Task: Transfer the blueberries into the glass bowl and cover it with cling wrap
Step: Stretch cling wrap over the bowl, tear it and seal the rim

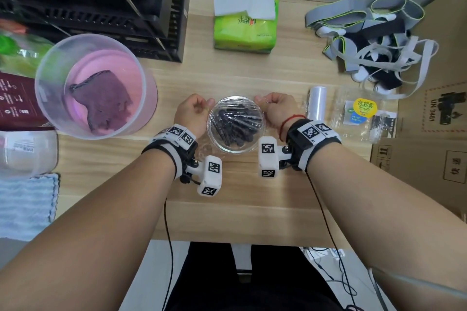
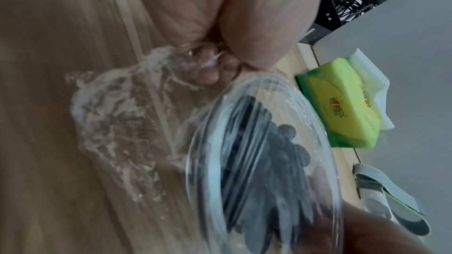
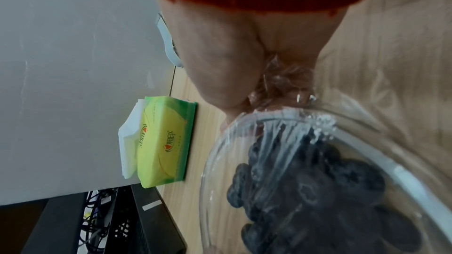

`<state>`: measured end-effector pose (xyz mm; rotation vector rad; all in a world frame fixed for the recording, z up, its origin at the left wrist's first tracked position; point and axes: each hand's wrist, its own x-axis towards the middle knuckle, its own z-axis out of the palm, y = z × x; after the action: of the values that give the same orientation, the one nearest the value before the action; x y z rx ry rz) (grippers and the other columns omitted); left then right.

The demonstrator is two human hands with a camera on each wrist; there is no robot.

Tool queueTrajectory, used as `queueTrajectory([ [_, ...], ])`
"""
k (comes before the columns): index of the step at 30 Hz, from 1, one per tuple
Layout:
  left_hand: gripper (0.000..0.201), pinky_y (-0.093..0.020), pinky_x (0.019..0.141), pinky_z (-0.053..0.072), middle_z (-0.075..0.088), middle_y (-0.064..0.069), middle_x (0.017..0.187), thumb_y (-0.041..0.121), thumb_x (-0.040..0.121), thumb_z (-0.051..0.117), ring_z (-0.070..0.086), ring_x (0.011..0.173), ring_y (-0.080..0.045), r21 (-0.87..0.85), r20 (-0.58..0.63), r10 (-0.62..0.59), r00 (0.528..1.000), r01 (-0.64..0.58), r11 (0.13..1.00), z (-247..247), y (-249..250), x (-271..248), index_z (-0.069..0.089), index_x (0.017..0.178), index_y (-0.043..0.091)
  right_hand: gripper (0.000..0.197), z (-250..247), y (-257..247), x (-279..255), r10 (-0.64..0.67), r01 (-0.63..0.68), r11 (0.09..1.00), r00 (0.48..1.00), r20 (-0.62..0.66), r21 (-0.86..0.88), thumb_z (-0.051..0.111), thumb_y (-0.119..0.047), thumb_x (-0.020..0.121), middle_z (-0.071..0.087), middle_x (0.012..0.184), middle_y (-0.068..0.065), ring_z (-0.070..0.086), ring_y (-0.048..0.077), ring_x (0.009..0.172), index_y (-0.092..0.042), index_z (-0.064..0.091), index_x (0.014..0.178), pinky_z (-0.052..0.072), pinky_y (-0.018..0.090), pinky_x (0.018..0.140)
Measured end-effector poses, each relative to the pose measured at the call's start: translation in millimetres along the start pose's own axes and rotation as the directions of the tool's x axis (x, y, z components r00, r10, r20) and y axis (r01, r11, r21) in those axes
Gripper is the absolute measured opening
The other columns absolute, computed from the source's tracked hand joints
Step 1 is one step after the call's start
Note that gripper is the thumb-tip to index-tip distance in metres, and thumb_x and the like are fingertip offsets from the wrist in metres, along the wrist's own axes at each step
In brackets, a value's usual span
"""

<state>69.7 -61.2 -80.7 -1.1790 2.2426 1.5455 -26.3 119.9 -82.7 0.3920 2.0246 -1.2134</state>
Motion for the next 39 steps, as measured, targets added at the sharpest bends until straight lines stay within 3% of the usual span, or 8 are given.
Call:
queueTrajectory([
  [5,0.031,-0.028,0.059,0.041,0.052,-0.003,0.061,0.033,0.091,0.065,0.043,0.054,-0.016,0.079,0.014,0.051,0.999,-0.052,0.996,-0.4,-1.7,6.5,0.058,0.078,0.006,0.029,1.0,-0.2,3.6,-0.027,0.021,0.991,0.999,-0.046,-0.13,0.076,-0.039,0.084,0.065,0.064,-0.001,0.057,0.016,0.058,-0.021,0.064,0.065,0.053,0.031,0.059],
  [8,0.027,-0.026,0.061,0.038,0.048,0.003,0.053,0.032,0.089,0.069,0.04,0.052,-0.017,0.162,0.035,0.064,0.997,-0.069,0.984,-2.8,1.2,8.9,0.059,0.072,0.014,0.026,0.3,-2.8,2.8,-0.064,0.048,0.977,0.996,-0.07,-0.21,0.077,-0.034,0.084,0.066,0.063,-0.003,0.058,0.014,0.056,-0.02,0.067,0.064,0.05,0.028,0.054],
  [13,0.019,-0.026,0.068,0.051,0.064,0.004,0.072,0.032,0.081,0.077,0.058,0.067,-0.013,0.241,-0.047,0.045,0.998,-0.032,0.97,-7.2,3.1,4.5,0.069,0.085,0.015,0.01,-8.3,2.4,-3.5,-0.207,0.136,0.9,0.969,-0.133,-0.413,0.076,-0.024,0.081,0.065,0.077,-0.007,0.058,0.008,0.068,-0.017,0.071,0.086,0.046,0.02,0.06],
  [17,0.015,-0.025,0.076,0.052,0.066,0.001,0.092,0.033,0.081,0.075,0.057,0.076,-0.008,0.25,-0.158,0.199,0.967,-0.156,0.956,-13.4,11.5,-4.6,0.069,0.09,0.021,0.006,-15.5,-9.0,-12.9,-0.373,0.273,0.881,0.904,-0.211,-0.387,0.072,-0.024,0.083,0.06,0.073,-0.008,0.05,0.0,0.06,-0.02,0.069,0.086,0.039,0.012,0.054],
  [20,0.017,-0.021,0.079,0.05,0.064,0.003,0.096,0.031,0.086,0.071,0.057,0.08,-0.007,0.29,0.01,0.335,0.942,-0.323,0.901,-6.4,32.0,-11.6,0.072,0.101,0.025,0.009,-6.9,-31.1,-23.2,-0.506,0.429,0.769,0.862,-0.042,-0.473,0.072,-0.029,0.086,0.068,0.079,-0.008,0.057,0.003,0.068,-0.021,0.076,0.088,0.047,0.015,0.064],
  [22,0.023,-0.03,0.086,0.051,0.066,0.001,0.099,0.024,0.088,0.07,0.061,0.088,-0.014,0.334,0.128,0.368,0.921,-0.39,0.858,2.5,40.7,-12.7,0.073,0.111,0.023,0.011,2.7,-37.8,-27.5,-0.507,0.478,0.719,0.857,0.089,-0.504,0.073,-0.027,0.086,0.075,0.084,-0.003,0.065,0.01,0.076,-0.019,0.079,0.09,0.055,0.024,0.077],
  [25,0.023,-0.037,0.088,0.05,0.069,-0.005,0.097,0.017,0.09,0.068,0.063,0.093,-0.024,0.399,0.161,0.364,0.917,-0.398,0.826,11.0,42.0,-9.8,0.075,0.112,0.018,0.011,8.0,-35.2,-26.6,-0.494,0.473,0.711,0.862,0.109,-0.52,0.074,-0.023,0.086,0.077,0.086,0.001,0.069,0.014,0.08,-0.017,0.08,0.092,0.056,0.03,0.083],
  [39,0.017,-0.034,0.089,0.05,0.073,-0.004,0.096,0.017,0.09,0.067,0.065,0.094,-0.022,0.426,0.068,0.314,0.947,-0.312,0.849,15.4,40.3,-13.7,0.079,0.102,0.02,0.025,-9.9,-11.7,-35.6,-0.442,0.415,0.682,0.89,0.112,-0.603,0.067,-0.036,0.091,0.076,0.088,0.003,0.066,0.019,0.081,-0.014,0.077,0.096,0.05,0.028,0.075],
])
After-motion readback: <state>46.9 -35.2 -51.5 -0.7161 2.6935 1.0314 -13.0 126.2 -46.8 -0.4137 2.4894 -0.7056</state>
